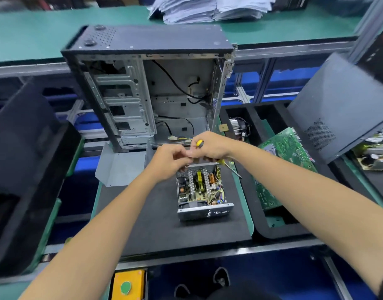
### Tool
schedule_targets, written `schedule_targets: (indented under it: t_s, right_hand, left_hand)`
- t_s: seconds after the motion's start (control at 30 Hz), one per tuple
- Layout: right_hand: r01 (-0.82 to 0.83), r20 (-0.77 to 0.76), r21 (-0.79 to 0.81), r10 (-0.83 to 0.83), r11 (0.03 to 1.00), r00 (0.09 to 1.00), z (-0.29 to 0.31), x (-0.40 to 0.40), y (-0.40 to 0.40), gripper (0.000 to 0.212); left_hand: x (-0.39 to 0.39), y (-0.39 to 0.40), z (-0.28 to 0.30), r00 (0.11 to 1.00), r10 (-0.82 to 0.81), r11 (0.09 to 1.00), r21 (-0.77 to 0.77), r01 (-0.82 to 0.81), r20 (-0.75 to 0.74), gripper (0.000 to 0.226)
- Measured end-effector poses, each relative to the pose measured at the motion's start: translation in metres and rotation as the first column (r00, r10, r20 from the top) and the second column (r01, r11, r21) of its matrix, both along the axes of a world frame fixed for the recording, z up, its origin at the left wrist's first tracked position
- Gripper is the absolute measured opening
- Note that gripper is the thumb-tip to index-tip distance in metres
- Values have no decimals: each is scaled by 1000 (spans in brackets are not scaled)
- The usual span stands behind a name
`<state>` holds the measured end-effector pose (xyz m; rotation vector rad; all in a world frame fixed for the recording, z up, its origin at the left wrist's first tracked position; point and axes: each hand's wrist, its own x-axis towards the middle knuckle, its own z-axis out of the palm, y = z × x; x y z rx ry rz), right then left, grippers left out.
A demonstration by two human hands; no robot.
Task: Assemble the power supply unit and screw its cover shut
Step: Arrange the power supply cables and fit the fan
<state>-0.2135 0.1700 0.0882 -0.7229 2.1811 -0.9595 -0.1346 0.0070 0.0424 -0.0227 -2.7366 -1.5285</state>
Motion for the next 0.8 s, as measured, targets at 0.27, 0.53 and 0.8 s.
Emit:
schedule_targets:
  t_s: [0.27, 0.53, 0.8]
  right_hand:
    - [-379, -126, 675, 605, 633, 786, -25, 75, -16, 51]
    - [-347, -228, 754, 718, 558, 658, -48, 83, -28, 30]
    - [-450, -83, 663, 657, 598, 750, -5, 37, -37, 25]
  left_hand:
    - [21, -24, -26, 987, -7, 985, -170, 35, 159, 25]
    - [22, -27, -33, 971, -26, 975, -207, 77, 239, 16]
    - [11, -24, -19, 939, -108, 994, 16, 109, 328, 22]
